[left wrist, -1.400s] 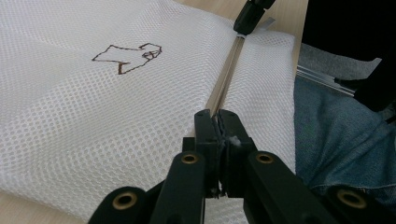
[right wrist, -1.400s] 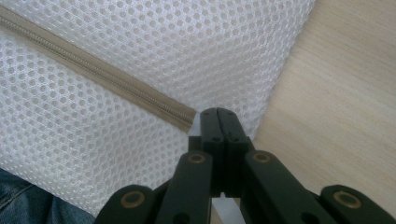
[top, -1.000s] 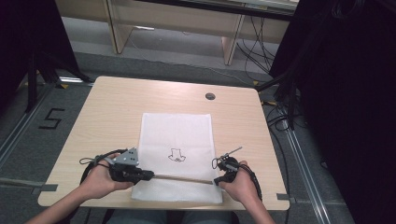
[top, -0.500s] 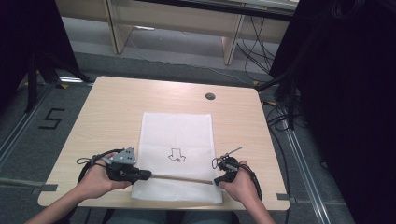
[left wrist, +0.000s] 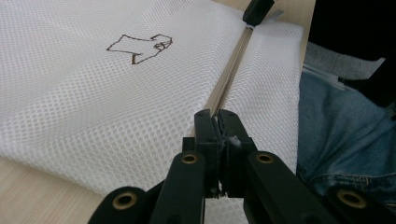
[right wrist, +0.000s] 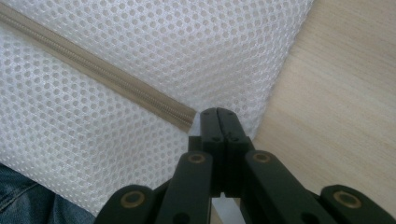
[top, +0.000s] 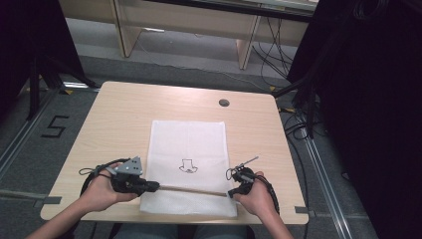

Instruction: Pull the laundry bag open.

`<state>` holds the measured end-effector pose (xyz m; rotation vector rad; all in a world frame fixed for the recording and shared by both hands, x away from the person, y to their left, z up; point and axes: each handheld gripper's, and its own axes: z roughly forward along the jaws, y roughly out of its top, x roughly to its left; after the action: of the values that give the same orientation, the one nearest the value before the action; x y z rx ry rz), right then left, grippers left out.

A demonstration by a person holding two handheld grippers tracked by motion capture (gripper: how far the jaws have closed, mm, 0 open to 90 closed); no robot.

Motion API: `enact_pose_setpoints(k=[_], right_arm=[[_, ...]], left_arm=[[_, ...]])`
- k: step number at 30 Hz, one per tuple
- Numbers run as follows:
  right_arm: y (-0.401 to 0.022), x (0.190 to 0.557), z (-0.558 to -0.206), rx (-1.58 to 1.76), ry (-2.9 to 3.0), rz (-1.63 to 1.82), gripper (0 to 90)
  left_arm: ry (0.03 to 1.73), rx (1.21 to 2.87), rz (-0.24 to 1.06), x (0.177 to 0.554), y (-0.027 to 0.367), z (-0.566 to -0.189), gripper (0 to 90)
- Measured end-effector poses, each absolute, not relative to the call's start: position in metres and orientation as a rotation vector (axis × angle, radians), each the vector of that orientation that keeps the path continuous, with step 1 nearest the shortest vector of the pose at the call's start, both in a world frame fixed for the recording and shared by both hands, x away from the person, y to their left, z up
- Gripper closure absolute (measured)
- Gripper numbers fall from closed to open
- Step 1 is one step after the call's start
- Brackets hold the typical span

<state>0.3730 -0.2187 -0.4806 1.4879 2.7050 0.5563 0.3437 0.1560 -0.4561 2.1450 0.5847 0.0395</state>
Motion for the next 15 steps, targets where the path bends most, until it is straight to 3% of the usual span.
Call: enact_pose_setpoints(k=[15], right_arm=[[-0.2187,0.3732,-0.4809,1.487,2.706,0.555,90.0]], left_arm=[[0.620,2.129,0.032,0.3462,0.1669,-0.4553,87.4]])
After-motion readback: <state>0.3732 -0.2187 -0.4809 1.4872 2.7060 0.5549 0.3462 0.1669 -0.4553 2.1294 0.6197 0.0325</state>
